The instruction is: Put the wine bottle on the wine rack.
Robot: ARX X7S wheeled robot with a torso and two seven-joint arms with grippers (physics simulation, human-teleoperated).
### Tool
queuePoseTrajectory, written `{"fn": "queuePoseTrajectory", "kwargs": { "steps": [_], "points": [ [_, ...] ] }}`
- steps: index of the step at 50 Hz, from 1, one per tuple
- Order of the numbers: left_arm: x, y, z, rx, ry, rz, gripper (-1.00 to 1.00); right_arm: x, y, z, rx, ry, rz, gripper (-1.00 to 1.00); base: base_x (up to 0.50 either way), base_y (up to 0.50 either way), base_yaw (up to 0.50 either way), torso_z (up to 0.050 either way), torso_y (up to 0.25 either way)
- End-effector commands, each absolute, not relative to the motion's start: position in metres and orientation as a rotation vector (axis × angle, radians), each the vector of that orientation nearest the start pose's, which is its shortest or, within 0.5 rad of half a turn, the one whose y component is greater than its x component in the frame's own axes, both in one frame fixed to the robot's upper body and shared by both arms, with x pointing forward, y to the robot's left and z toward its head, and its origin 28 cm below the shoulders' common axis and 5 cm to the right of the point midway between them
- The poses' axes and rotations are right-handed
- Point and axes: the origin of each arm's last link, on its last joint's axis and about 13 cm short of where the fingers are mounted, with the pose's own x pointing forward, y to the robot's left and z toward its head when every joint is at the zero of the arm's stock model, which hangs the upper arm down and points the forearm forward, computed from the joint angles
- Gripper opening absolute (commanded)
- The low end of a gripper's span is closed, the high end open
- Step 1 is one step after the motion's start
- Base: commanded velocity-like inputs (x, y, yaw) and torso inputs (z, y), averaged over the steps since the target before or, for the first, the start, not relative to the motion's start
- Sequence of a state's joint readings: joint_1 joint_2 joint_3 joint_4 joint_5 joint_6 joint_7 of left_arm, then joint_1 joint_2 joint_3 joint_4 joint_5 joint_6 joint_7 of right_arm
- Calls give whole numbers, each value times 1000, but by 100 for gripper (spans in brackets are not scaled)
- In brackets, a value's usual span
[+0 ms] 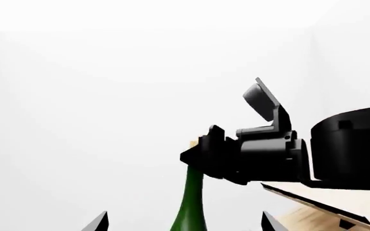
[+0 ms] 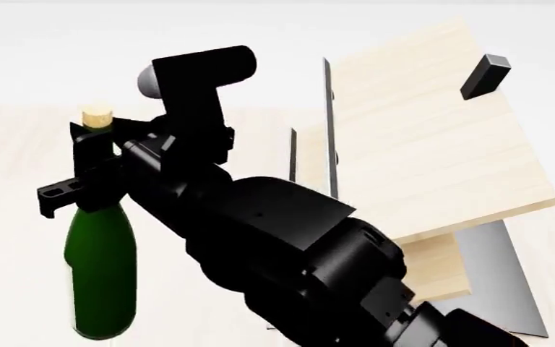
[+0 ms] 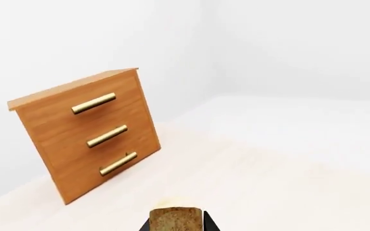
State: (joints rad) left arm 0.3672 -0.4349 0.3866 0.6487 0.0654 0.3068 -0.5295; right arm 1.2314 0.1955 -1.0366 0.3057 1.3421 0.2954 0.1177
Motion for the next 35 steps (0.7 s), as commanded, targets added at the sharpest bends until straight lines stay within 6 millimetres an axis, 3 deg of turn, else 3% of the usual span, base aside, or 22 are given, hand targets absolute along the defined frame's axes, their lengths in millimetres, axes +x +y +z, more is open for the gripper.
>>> {"fn": "queuePoseTrajectory", "kwargs": {
  "steps": [1,5,12,23,35],
  "points": [
    [109,191,98,37,-521,-58,100,337,-16,264,293,49,812,-100,0,0,0,0,0],
    [110,190,98,38,-521,-61,100,333,-27,276,359,66,787,-100,0,0,0,0,0],
    [110,190,97,42,-519,-63,100,322,-55,303,630,34,792,-100,0,0,0,0,0],
    [111,190,96,43,-515,-61,100,324,-86,313,949,-24,720,-100,0,0,0,0,1],
    [112,189,95,47,-512,-63,100,314,-116,319,1048,-110,646,-100,0,0,0,0,1]
  ]
}}
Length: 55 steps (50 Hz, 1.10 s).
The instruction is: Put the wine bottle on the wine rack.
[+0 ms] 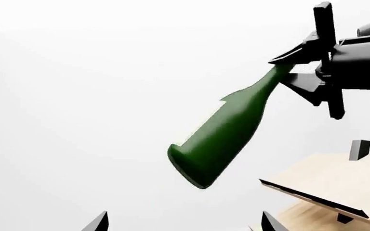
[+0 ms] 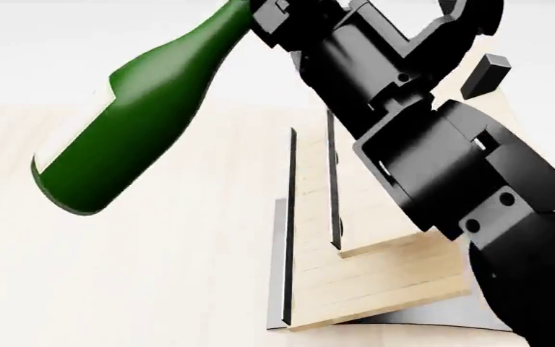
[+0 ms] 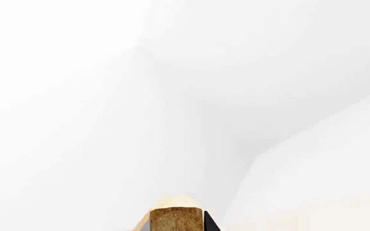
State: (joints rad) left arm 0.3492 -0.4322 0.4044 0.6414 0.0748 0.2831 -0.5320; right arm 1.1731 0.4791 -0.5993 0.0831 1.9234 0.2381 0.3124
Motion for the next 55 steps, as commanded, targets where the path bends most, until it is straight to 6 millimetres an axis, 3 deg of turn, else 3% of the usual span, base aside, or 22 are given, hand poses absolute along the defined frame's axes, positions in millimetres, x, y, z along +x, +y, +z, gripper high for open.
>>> {"fn": "queuePoseTrajectory", "kwargs": {
  "steps": [1,9,25,40,55],
  "points": [
    [112,189,95,48,-511,-62,100,313,-121,320,1059,-119,640,-100,0,0,0,0,0],
    [112,188,95,50,-511,-63,100,314,-148,318,1155,-171,568,-100,0,0,0,0,0],
    [112,188,96,54,-510,-62,100,300,-181,310,1202,-236,471,-100,0,0,0,0,1],
    [113,187,94,58,-505,-64,100,287,-201,299,1224,-275,375,-100,0,0,0,0,1],
    [115,187,93,60,-498,-62,100,295,-218,287,1228,-272,334,-100,0,0,0,0,1]
  ]
}}
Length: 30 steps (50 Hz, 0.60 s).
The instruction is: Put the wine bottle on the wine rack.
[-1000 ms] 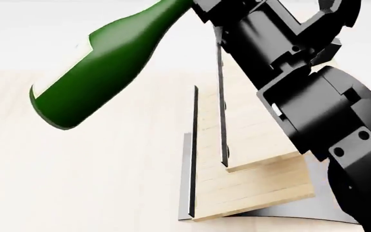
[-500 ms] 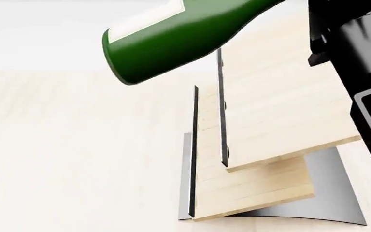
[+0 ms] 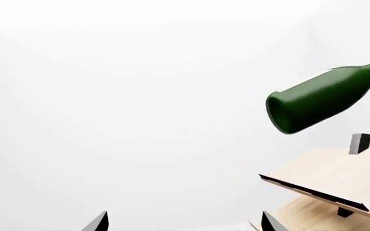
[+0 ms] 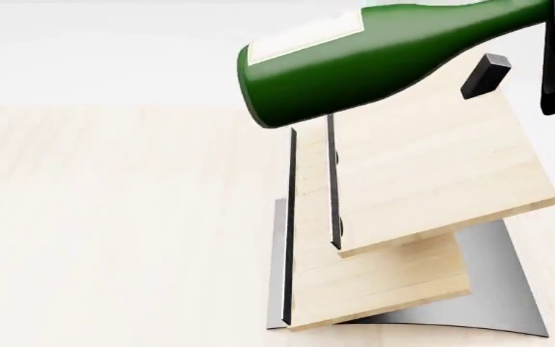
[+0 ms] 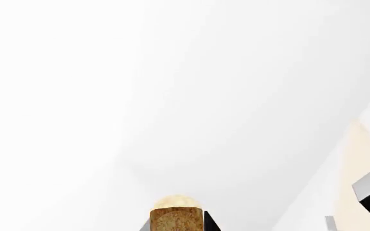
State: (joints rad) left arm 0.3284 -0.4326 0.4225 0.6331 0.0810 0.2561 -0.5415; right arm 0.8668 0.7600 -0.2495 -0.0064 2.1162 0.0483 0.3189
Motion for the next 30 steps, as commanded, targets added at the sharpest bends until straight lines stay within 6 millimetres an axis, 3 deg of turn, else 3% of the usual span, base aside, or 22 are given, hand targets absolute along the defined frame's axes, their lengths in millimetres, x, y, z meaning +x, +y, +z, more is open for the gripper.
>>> {"fn": "queuePoseTrajectory", "kwargs": {
  "steps": [1,30],
  "points": [
    [115,187,93,59,-498,-62,100,295,-220,285,1231,-273,327,-100,0,0,0,0,0],
    [116,186,92,66,-493,-64,100,303,-231,267,1202,-261,271,-100,0,0,0,0,1]
  ]
}}
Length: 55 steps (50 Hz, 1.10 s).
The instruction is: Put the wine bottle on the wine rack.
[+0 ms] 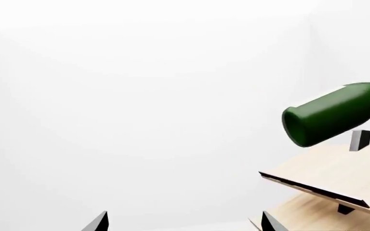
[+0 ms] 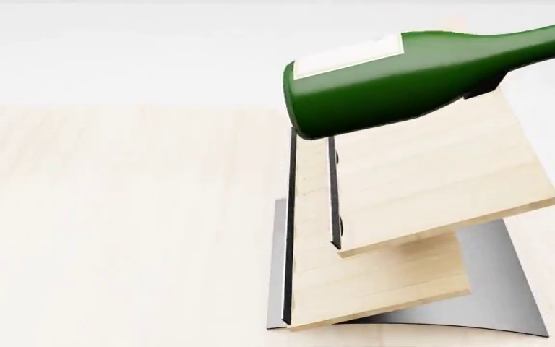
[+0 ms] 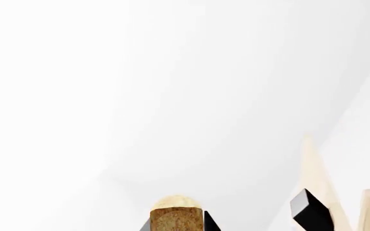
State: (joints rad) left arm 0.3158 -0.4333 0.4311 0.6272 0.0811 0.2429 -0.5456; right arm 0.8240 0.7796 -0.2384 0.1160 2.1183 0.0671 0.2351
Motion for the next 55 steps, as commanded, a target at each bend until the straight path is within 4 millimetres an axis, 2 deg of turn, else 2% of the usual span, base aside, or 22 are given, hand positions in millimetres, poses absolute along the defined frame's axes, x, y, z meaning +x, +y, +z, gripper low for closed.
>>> {"fn": "queuePoseTrajectory", "kwargs": {
  "steps": [1,11,30,55],
  "points": [
    [117,186,92,66,-492,-63,100,302,-231,267,1207,-260,284,-100,0,0,0,0,0],
    [117,186,92,68,-489,-63,100,297,-233,272,1155,-251,294,-100,0,0,0,0,1],
    [118,185,91,70,-486,-62,100,292,-242,265,1131,-237,296,-100,0,0,0,1,1],
    [119,186,90,70,-483,-59,100,300,-243,250,1123,-213,277,-100,0,0,0,0,1]
  ]
}}
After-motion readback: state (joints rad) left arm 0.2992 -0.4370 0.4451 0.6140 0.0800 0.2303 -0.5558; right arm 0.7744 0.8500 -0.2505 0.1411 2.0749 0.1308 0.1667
